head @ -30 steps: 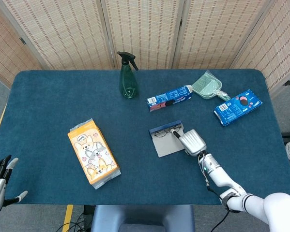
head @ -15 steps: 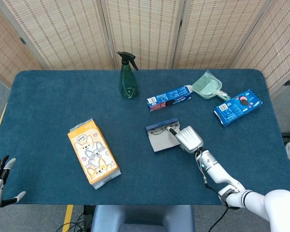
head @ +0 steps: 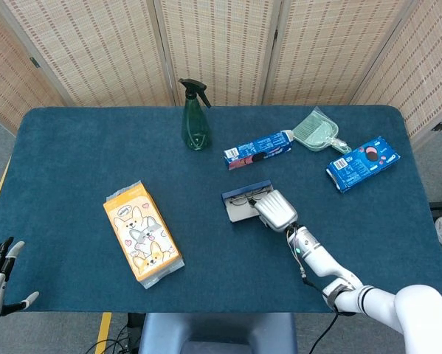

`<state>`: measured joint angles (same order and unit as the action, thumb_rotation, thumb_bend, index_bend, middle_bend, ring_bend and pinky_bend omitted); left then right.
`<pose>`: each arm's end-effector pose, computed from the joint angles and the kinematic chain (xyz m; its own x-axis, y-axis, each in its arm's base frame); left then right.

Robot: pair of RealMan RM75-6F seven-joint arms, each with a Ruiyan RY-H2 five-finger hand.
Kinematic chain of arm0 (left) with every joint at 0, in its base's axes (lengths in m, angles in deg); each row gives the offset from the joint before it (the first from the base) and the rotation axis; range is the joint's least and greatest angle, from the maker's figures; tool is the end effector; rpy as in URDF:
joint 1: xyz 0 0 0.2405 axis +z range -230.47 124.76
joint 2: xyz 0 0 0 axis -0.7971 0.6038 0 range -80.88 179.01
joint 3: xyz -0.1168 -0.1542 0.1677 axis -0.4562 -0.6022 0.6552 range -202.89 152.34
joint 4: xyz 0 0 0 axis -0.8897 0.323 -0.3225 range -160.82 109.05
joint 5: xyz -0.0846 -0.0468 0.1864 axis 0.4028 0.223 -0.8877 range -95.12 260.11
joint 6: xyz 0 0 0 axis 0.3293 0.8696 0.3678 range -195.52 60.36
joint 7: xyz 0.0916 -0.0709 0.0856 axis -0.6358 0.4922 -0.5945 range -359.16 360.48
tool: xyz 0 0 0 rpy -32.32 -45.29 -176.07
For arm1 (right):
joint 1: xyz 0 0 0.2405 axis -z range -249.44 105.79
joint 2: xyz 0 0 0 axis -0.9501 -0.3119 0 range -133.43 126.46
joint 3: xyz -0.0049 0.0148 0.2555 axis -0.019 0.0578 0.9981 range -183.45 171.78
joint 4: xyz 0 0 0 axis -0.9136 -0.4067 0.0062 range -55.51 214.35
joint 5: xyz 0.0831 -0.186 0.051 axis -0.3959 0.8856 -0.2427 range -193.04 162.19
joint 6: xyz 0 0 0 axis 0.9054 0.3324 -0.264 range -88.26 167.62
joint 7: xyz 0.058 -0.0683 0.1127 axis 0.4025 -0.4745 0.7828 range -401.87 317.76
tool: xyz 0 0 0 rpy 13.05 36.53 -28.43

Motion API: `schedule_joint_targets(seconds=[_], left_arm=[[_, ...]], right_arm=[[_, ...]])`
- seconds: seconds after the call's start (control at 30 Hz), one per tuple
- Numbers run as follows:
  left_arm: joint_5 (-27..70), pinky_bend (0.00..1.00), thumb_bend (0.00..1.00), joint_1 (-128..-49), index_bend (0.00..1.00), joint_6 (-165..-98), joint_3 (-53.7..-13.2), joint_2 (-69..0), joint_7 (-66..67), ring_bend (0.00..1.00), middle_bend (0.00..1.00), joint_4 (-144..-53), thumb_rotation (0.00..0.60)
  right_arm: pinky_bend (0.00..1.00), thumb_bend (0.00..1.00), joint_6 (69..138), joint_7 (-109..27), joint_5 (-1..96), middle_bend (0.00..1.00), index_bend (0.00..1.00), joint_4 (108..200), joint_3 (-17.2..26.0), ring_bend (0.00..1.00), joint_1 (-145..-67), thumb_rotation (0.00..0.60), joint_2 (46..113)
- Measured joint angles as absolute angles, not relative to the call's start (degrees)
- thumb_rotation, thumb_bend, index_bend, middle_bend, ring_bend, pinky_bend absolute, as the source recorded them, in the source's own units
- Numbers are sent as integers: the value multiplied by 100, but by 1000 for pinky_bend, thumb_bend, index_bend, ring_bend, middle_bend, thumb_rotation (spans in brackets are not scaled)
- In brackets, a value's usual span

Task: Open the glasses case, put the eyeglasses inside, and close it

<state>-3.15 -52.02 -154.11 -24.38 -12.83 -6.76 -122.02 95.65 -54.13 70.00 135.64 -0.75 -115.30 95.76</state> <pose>-0.3209 0.1353 0.1604 0.4838 0.0922 0.8703 0.8676 0.0800 -0.4908 -0.1826 -0.3653 -0.0497 0.6974 -0.0395 0.7156 -0.6130 -0.5501 0.5671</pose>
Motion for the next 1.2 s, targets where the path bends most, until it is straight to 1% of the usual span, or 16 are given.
schedule_joint_targets(seconds=[0.2,0.43,0.67,0.87,1.0,1.2], left_arm=[[-299,158,129,-5204,0,-15396,-2437,-1289,-669,0,0,-12193,600],[-303,158,130,-5213,0,-15390,-2444,-1302,-642,0,0,-12164,600],[-346,158,129,-5239,0,-15391,-2456,-1309,-596,0,0,-12139,600],[-370,158,130,-5250,0,-15381,-2447,-1333,-600,0,0,-12138,600],[-404,158,130,-5266,0,-15373,-2441,-1343,-622,0,0,-12170,600],[-363,158,129,-5261,0,-15341,-2421,-1305,-641,0,0,-12207,600]], right_arm=[[897,465,9558,-5357,7003,1000,546,13468,-71,1000,-11560,600,9635],[898,473,9712,-5288,7047,1000,609,13697,-141,1000,-11443,600,9466],[898,473,9984,-5296,7167,1000,622,14403,-351,1000,-11165,600,8984],[897,473,10120,-5488,7264,1000,633,15252,-522,1000,-10971,600,8424],[897,473,10004,-5792,7199,1000,633,15515,-466,1000,-10999,600,8247],[898,472,9478,-6075,6955,1000,633,15454,-252,1000,-11294,600,8407]])
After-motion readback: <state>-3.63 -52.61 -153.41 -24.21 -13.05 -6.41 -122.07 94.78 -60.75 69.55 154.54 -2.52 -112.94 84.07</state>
